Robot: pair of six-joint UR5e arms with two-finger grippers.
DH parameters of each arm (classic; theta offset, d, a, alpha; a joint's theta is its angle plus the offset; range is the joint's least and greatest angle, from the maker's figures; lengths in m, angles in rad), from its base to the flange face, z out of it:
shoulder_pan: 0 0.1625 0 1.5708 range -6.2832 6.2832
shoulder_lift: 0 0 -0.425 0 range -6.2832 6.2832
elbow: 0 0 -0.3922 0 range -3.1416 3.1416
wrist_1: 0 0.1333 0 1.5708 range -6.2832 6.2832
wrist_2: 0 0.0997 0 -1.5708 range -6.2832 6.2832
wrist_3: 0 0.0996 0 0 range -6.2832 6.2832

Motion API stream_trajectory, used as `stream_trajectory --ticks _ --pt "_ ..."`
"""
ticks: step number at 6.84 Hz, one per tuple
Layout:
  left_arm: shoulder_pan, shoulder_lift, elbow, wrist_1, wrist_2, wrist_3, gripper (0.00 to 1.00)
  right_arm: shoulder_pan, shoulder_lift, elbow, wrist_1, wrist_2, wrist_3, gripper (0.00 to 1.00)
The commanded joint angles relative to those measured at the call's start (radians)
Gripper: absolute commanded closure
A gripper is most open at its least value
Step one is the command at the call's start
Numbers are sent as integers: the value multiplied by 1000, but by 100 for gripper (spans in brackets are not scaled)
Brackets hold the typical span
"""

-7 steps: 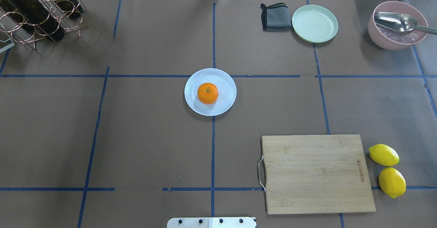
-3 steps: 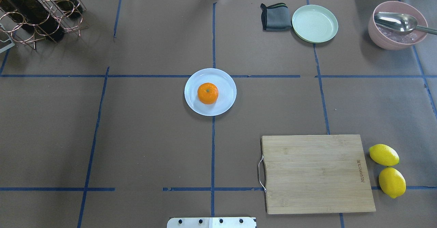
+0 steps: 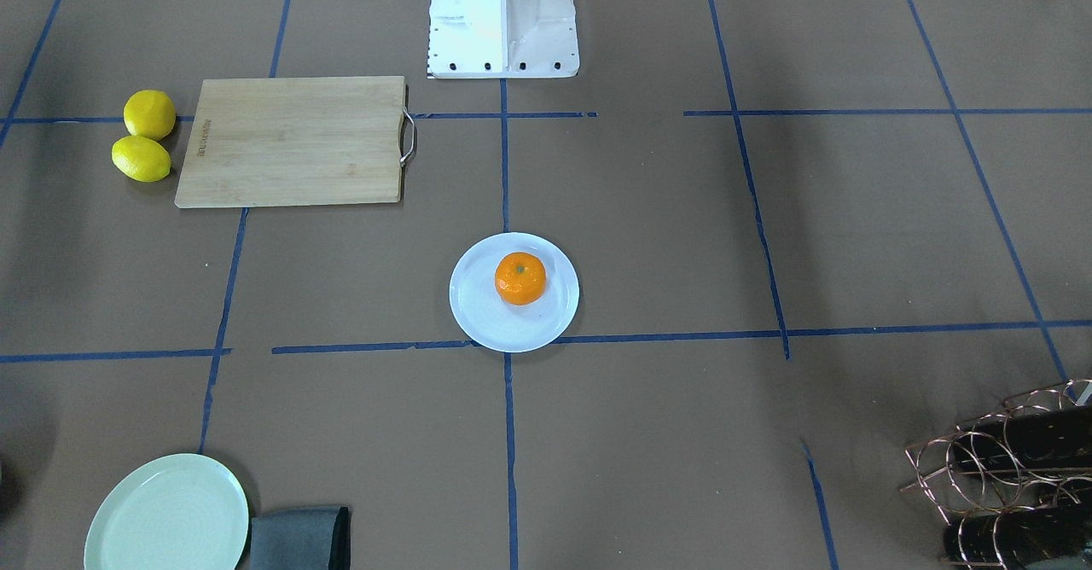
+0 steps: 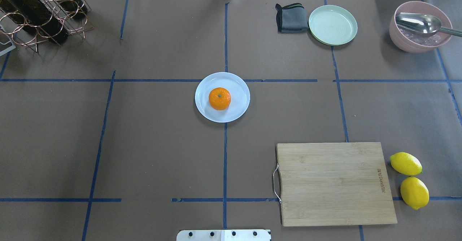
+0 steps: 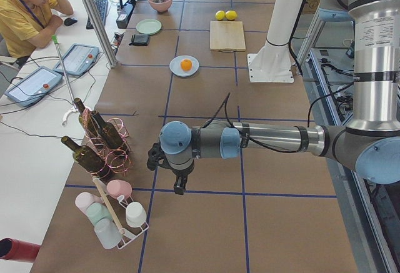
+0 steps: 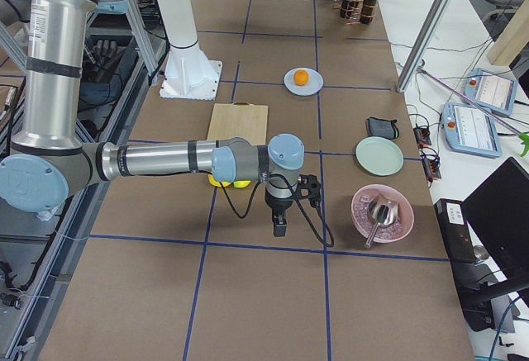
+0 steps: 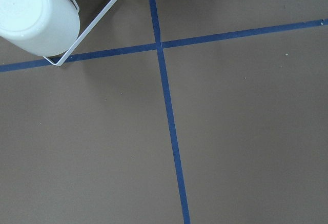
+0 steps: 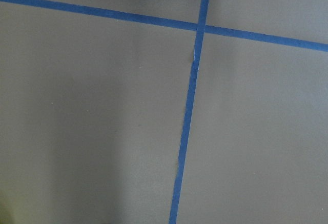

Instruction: Pick orange to plate

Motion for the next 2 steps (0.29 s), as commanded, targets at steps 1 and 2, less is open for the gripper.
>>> stream_trajectory --ticks 1,2 --pt "0 -1 0 1 -1 0 0 0 1 0 0 0 0 0" --pt "0 -1 0 0 -1 0 0 0 1 0 0 0 0 0"
